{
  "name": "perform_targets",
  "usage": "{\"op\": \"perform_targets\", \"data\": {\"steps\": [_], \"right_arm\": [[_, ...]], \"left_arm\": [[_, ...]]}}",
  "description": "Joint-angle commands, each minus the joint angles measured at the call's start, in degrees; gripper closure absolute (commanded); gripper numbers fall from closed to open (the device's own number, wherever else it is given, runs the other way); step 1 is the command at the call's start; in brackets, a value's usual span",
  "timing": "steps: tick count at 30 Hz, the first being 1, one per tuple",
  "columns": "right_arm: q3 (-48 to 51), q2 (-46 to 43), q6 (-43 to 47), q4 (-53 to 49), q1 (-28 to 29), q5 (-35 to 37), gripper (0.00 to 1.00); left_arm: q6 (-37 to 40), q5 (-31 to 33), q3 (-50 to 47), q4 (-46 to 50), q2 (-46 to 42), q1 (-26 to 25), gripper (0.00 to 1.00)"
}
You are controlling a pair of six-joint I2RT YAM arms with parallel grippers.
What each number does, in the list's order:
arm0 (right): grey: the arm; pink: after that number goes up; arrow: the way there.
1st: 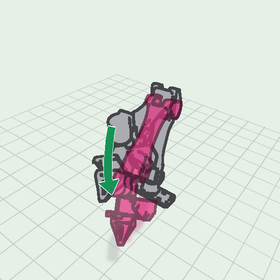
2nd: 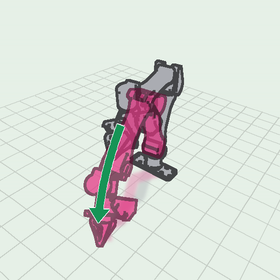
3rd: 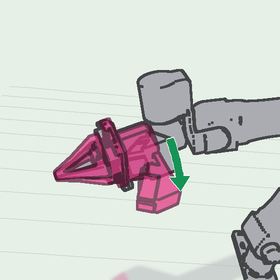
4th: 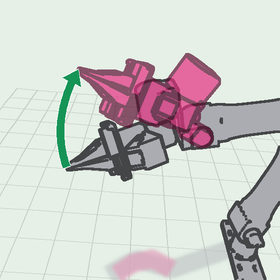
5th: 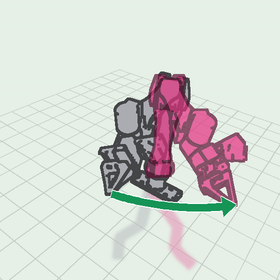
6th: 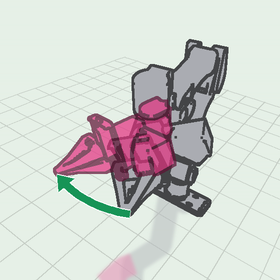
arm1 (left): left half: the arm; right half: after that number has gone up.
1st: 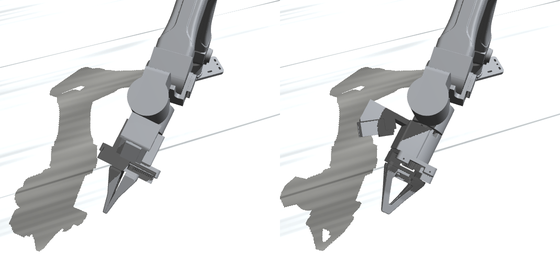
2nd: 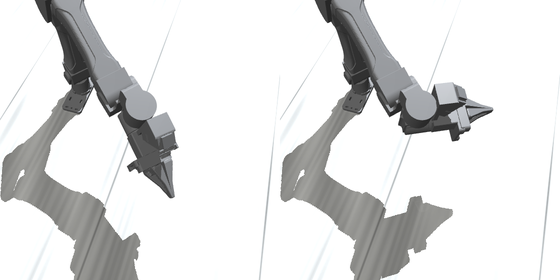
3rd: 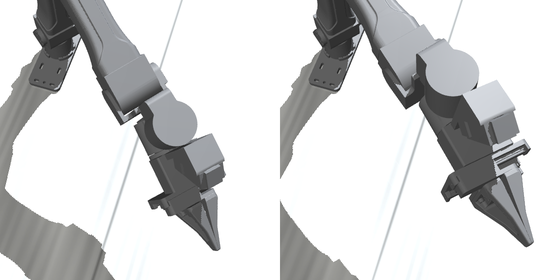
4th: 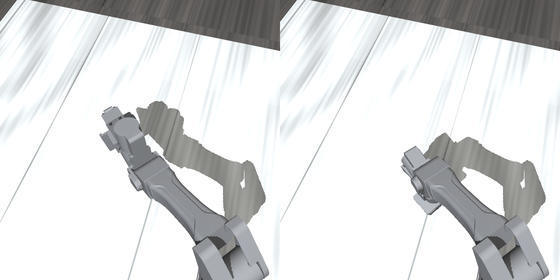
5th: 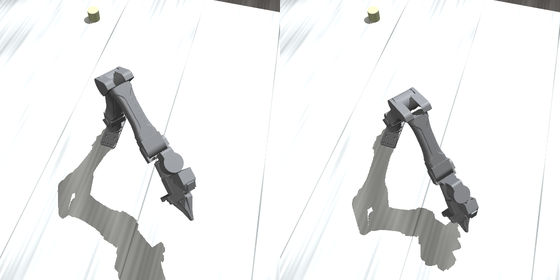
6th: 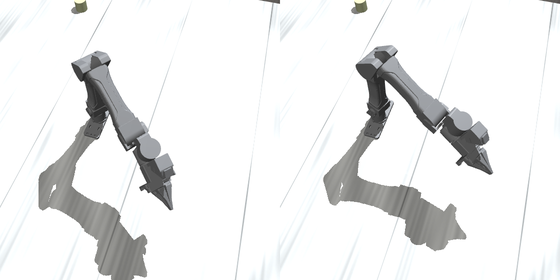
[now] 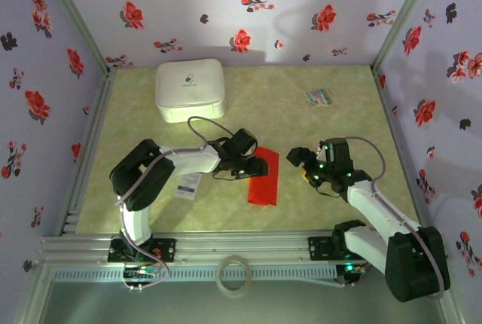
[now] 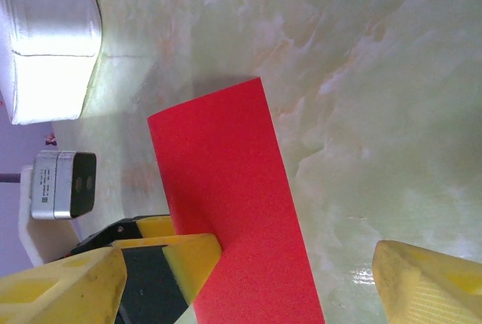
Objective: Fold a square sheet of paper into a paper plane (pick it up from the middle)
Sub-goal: First fold the square sheet of paper in half at the center of the table.
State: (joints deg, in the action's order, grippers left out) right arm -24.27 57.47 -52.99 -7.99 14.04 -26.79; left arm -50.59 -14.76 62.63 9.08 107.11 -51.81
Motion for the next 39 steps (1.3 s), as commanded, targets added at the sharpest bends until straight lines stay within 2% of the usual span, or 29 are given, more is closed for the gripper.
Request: {"op": "perform_targets", "data": {"steps": [1, 3, 9, 15, 21, 27, 34, 39], "right_arm": [[-0.5, 0.4, 0.2, -1.0, 0.6, 1.0, 0.14], [-0.5, 0.7, 0.2, -0.7, 0.8, 0.9, 0.14], [-0.9, 2.6, 0.1, 0.0, 2.0, 0.6, 0.14], [-1.6, 5.1, 0.1, 0.7, 3.7, 0.6, 0.14], [-1.7, 6.3, 0.0, 0.7, 4.5, 1.3, 0.14], [-1.8, 6.4, -0.1, 1.1, 4.8, 1.5, 0.14], [-1.8, 7.0, -0.2, 1.2, 4.9, 1.7, 0.14], [-1.9, 7.1, 0.0, 1.4, 5.0, 1.3, 0.15]], "left_arm": [[2.1, 4.0, 0.5, 6.0, -2.3, 0.1, 0.41], [2.6, 4.5, 0.6, 6.6, -2.9, 0.3, 0.42], [3.6, 4.2, -0.3, 7.0, -3.6, 1.3, 0.57], [3.4, 2.3, -2.3, 5.1, -4.0, 3.0, 0.52], [4.3, 2.3, -2.1, 7.1, -2.4, 3.6, 0.52], [2.0, 2.7, -3.3, 5.4, -2.4, 3.8, 0.55], [-4.2, -2.1, -6.5, -3.4, -3.4, 3.4, 0.56], [-6.0, -3.4, -6.1, -4.0, -3.1, 2.3, 0.55]]}}
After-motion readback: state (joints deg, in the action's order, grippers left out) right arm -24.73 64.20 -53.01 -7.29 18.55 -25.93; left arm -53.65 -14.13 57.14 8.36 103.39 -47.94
